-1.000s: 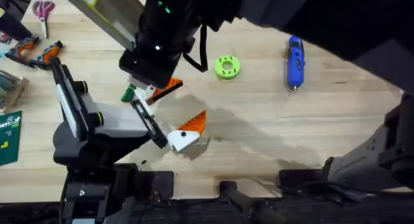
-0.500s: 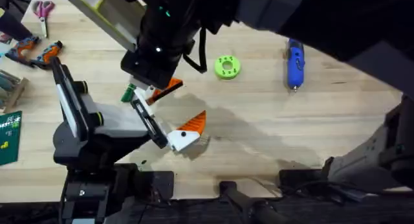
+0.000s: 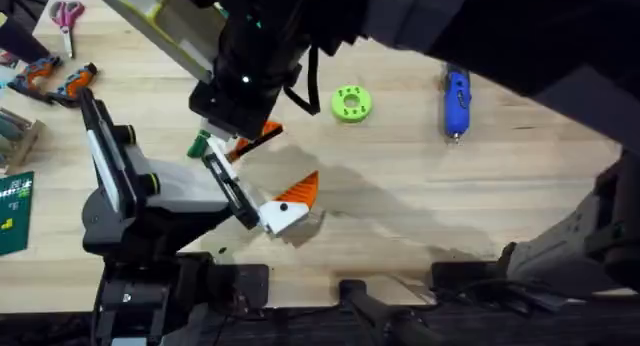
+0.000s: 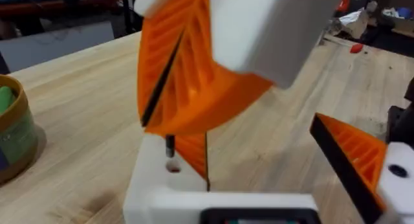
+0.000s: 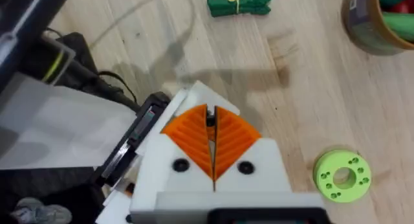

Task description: Pick up the gripper from the table and insert it into the empty holder that is missing its gripper. Then pick up a screw, insert it into the mounting hole, and use the screwdriver to tighten it. Finally, clean up the table by picking up the vegetable and placing it into the bucket.

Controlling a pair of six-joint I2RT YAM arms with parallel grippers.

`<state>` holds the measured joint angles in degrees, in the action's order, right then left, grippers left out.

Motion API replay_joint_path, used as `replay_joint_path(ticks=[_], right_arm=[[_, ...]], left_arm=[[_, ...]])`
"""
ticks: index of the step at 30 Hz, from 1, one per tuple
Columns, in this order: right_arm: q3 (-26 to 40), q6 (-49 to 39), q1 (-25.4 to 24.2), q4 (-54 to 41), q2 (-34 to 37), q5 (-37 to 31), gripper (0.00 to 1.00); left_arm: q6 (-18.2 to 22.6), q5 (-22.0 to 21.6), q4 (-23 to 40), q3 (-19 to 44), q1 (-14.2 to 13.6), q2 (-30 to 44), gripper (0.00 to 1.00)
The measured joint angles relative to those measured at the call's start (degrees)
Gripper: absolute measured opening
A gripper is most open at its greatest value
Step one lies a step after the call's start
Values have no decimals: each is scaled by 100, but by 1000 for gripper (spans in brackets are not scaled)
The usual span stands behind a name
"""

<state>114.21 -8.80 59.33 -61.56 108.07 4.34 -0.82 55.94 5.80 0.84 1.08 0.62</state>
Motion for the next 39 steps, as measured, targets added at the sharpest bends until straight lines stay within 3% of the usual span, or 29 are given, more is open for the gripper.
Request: replay_joint_path(ticks=[39], right_arm=[[-2,109,-26,4,1,153,6]], left_arm=[[0,0,0,0,0,0,986]])
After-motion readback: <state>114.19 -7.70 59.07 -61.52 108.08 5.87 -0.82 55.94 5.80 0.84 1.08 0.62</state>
